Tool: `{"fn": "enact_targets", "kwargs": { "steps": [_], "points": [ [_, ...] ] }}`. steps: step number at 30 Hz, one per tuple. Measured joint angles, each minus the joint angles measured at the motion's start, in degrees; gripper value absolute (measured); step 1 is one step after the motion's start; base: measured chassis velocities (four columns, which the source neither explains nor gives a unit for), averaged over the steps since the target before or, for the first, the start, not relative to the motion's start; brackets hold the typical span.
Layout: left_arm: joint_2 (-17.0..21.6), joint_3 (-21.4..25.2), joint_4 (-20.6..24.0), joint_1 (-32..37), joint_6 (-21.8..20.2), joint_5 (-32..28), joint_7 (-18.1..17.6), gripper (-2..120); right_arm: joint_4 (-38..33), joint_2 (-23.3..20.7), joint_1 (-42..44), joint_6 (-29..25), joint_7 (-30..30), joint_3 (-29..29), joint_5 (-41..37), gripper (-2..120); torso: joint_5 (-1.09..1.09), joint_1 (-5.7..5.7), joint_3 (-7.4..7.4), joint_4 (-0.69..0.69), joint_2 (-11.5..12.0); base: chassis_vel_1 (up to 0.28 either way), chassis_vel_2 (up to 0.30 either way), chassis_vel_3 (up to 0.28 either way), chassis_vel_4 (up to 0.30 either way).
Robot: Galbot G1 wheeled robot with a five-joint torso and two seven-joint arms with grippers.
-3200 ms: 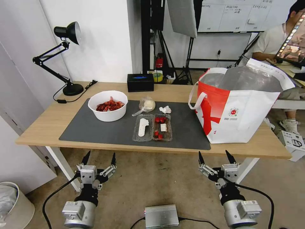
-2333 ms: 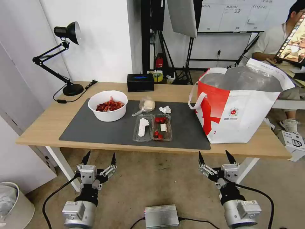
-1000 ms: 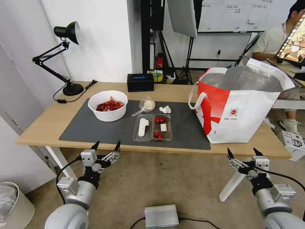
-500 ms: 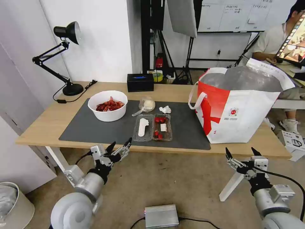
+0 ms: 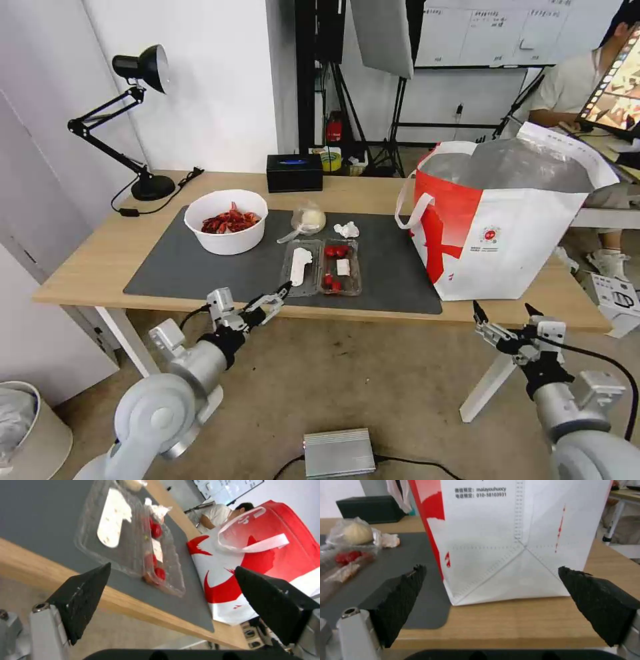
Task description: Pick up the trash from the table and place it into the takeout bag.
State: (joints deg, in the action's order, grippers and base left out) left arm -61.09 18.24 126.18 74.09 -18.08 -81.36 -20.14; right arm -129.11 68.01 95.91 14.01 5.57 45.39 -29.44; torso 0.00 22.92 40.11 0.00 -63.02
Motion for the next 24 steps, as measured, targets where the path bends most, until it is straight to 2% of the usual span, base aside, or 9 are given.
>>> {"fn": "enact_targets", "kwargs": {
  "steps": [10, 15, 24],
  "points": [
    [-1.7, -3.5, -3.2, -4.0, 0.5, -4.1, -2.8, 100, 0.8, -0.4, -0.6, 0.2, 0.0, -0.4, -0.6, 100, 0.0, 0.0, 0.0, 0.0, 0.0, 0.0, 0.0, 0.0, 0.0],
    [-2.7, -4.8, -4.5, -6.7, 0.4, -8.3, -3.4, 100, 1.4, -0.1, -0.6, 0.1, -0.2, -0.5, -0.4, 100, 0.0, 0.0, 0.0, 0.0, 0.0, 0.0, 0.0, 0.0, 0.0],
    [-3.9, -7.4, -7.6, -8.3, 0.1, -7.6, -3.7, 100, 2.1, 0.8, -0.6, -0.2, -0.2, -0.7, -0.1, 100, 0.0, 0.0, 0.0, 0.0, 0.0, 0.0, 0.0, 0.0, 0.0]
  ]
}}
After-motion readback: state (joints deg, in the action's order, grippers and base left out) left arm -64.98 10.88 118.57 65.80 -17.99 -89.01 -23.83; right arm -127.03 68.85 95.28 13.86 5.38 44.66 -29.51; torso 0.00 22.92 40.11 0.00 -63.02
